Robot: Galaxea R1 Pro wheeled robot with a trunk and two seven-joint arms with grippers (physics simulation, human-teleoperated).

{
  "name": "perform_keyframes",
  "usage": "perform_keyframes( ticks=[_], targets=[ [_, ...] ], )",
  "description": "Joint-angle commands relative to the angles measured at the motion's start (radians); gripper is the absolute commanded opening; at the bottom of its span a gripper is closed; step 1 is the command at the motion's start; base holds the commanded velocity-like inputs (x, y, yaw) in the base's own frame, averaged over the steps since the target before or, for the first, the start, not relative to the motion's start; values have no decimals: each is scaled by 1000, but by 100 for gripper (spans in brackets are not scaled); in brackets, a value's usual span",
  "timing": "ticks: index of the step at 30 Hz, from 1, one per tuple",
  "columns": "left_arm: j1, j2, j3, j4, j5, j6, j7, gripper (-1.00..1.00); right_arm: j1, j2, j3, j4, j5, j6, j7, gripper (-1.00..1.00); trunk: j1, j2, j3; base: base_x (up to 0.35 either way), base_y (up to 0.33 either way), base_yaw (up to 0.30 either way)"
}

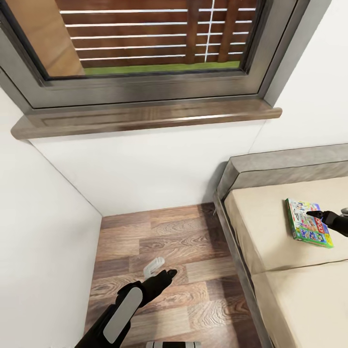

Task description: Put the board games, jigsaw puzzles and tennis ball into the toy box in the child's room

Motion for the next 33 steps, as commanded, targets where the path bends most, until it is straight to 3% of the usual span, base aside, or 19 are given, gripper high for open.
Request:
perform_keyframes(
  ticks=[1, 21, 33],
  targets=[
    [0, 0, -1, -2, 10, 1, 9, 100, -1, 0, -4, 0, -5, 8, 0, 100, 0, 0, -1, 0, 0, 28],
    [0, 0, -1, -2, 10, 1, 9, 100, -1, 0, -5, 0, -5, 9, 0, 100, 0, 0, -1, 0, 0, 12],
    [0, 1, -1, -2, 10, 1, 9, 100, -1, 0, -4, 0, -5, 10, 0, 100, 0, 0, 4, 0, 0, 194]
  ],
)
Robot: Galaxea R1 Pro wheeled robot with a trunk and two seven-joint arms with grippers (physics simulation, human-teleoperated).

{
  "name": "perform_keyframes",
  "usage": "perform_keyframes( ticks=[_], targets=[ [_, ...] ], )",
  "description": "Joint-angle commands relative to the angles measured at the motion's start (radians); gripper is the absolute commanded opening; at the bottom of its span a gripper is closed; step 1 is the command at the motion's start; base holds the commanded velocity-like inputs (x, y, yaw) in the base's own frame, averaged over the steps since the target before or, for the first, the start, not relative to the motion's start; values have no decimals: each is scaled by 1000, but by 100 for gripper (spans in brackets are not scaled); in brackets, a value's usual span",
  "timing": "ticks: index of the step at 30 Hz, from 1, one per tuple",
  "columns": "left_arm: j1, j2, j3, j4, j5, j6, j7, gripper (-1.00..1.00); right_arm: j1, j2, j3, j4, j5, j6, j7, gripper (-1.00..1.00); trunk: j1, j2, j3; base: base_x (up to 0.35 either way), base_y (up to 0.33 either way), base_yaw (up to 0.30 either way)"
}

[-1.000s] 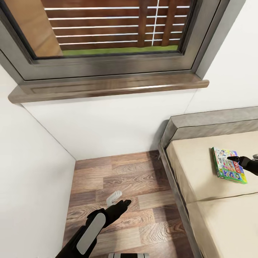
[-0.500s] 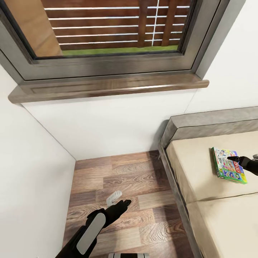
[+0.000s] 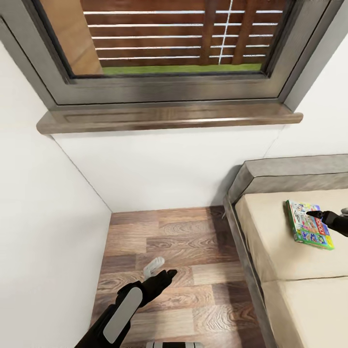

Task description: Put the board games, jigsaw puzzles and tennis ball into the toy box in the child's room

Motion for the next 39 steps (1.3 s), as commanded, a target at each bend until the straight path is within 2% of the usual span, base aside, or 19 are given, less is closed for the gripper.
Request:
perform_keyframes(
  ticks=[1, 12, 39],
  targets=[
    [-1, 1, -1, -1, 10, 1, 9, 100, 0, 0, -4, -1, -5, 8, 0, 100, 0, 0, 0, 0, 0, 260],
    [-1, 1, -1, -1, 10, -1, 9, 100, 0, 0, -4, -1, -5, 9, 0, 100, 0, 0, 3, 0, 0, 167],
    [-1, 2, 0, -1, 10, -2, 8, 100, 0, -1, -5, -1, -6, 8, 1, 100, 0, 0, 3, 0, 0, 15]
  ],
)
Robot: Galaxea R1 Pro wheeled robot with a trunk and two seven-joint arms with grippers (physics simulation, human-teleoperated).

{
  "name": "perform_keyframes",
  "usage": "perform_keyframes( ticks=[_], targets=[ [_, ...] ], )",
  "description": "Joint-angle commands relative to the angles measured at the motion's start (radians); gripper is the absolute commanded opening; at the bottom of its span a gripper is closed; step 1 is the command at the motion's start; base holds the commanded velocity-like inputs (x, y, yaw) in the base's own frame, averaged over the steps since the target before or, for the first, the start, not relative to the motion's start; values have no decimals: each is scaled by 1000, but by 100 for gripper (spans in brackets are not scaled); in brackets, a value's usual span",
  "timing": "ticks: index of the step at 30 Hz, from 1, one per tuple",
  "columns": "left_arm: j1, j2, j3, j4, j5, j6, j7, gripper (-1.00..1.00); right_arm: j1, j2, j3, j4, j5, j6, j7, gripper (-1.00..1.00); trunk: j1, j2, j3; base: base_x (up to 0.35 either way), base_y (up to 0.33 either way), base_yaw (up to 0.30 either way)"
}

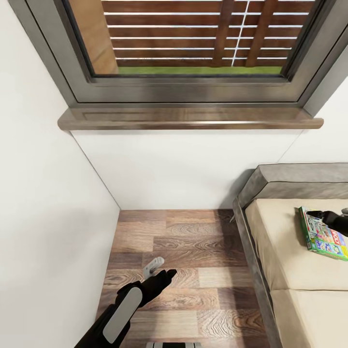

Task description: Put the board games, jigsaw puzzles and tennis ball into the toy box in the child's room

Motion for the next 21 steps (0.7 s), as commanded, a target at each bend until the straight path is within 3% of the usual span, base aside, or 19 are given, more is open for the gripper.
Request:
perform_keyframes(
  ticks=[1, 14, 21],
  targets=[
    [0, 0, -1, -2, 10, 1, 8, 100, -1, -2, -5, 0, -5, 8, -1, 100, 0, 0, -1, 0, 0, 1],
    [0, 1, -1, -2, 9, 0, 6, 100, -1, -17, -7, -1, -8, 9, -2, 100, 0, 0, -1, 0, 0, -5],
    [0, 1, -1, -2, 9, 0, 6, 100, -1, -20, -8, -2, -8, 8, -3, 100, 0, 0, 0, 0, 0, -128]
  ],
)
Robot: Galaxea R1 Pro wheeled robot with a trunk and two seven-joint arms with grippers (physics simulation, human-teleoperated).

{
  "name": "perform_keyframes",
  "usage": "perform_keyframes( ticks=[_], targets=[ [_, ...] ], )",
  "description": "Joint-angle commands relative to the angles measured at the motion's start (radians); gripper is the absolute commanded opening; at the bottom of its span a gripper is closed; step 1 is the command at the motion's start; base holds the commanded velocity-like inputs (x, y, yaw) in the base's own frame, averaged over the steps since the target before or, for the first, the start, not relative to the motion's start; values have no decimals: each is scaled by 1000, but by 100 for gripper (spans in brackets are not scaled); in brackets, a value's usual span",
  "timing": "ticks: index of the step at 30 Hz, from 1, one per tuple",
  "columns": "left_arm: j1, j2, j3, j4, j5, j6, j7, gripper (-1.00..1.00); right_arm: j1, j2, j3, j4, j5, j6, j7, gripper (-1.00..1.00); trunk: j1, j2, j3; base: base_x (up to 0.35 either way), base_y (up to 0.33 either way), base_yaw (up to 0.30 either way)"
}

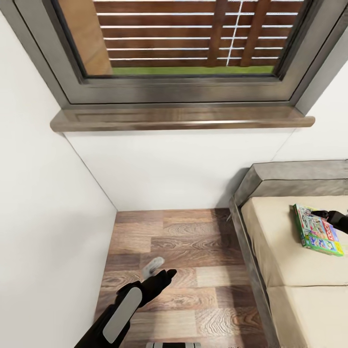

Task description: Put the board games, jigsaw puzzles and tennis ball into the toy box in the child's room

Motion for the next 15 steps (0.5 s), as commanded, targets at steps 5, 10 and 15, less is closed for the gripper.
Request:
perform_keyframes(
  ticks=[5, 10, 15],
  targets=[
    [0, 0, -1, -2, 10, 1, 9, 100, -1, 0, -4, -1, -5, 8, -1, 100, 0, 0, 1, 0, 0, -213],
    [0, 0, -1, -2, 9, 1, 9, 100, -1, -1, -4, -1, -5, 8, -1, 100, 0, 0, 2, 0, 0, -246],
    [0, 0, -1, -2, 9, 1, 8, 100, -1, -1, -4, -1, -5, 8, -1, 100, 0, 0, 4, 0, 0, -263]
  ],
)
